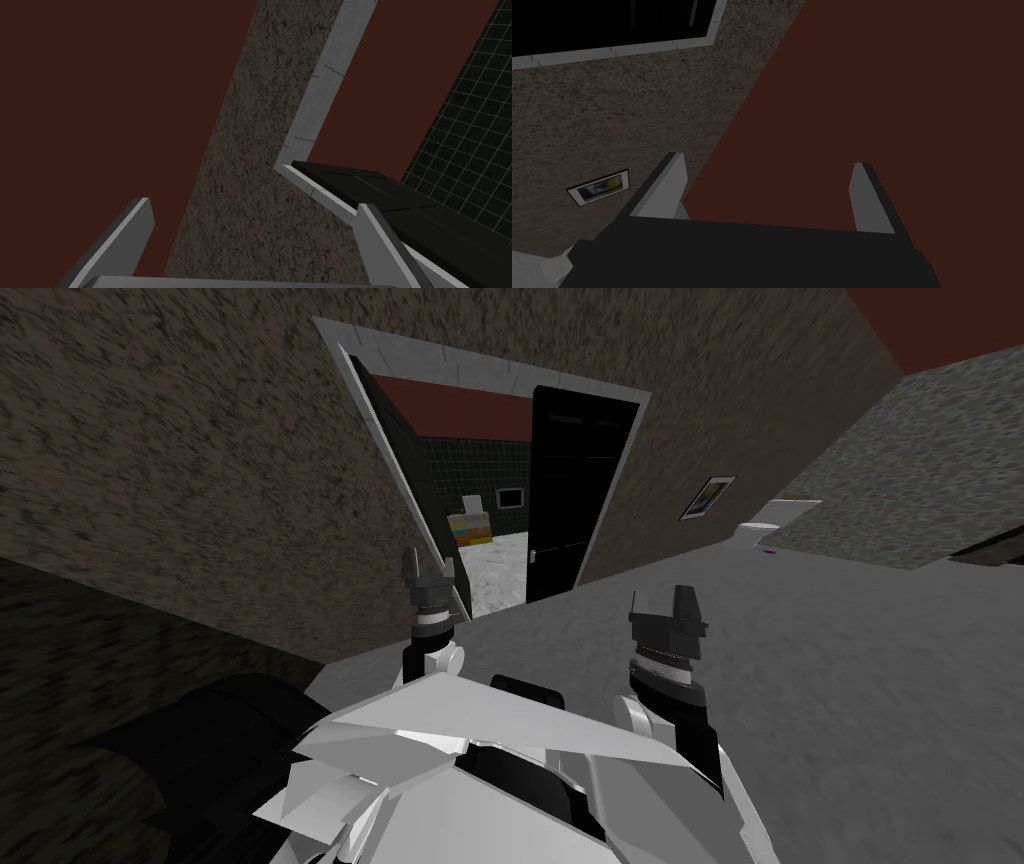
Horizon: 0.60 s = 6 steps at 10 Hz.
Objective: Push the door open
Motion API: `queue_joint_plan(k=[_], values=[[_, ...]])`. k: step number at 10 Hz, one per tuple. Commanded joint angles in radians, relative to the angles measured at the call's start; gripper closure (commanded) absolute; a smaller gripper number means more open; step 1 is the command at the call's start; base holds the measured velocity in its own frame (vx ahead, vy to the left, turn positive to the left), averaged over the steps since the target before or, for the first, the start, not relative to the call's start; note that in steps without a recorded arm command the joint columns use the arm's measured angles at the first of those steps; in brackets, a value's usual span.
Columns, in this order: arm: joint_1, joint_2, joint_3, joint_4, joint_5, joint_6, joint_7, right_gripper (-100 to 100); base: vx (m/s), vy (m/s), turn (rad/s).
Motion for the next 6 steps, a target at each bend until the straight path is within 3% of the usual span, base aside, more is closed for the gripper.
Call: queue_joint_plan(k=[1,6], values=[[-0.014,-0.006,-0.001,0.031,-0.002,-0.005,0.000,-100,0.134,-0.022,0.072],[-0.056,-0.019,-0.003,0.127,-0.009,-0.020,0.001,-100,0.090,-0.007,0.071]])
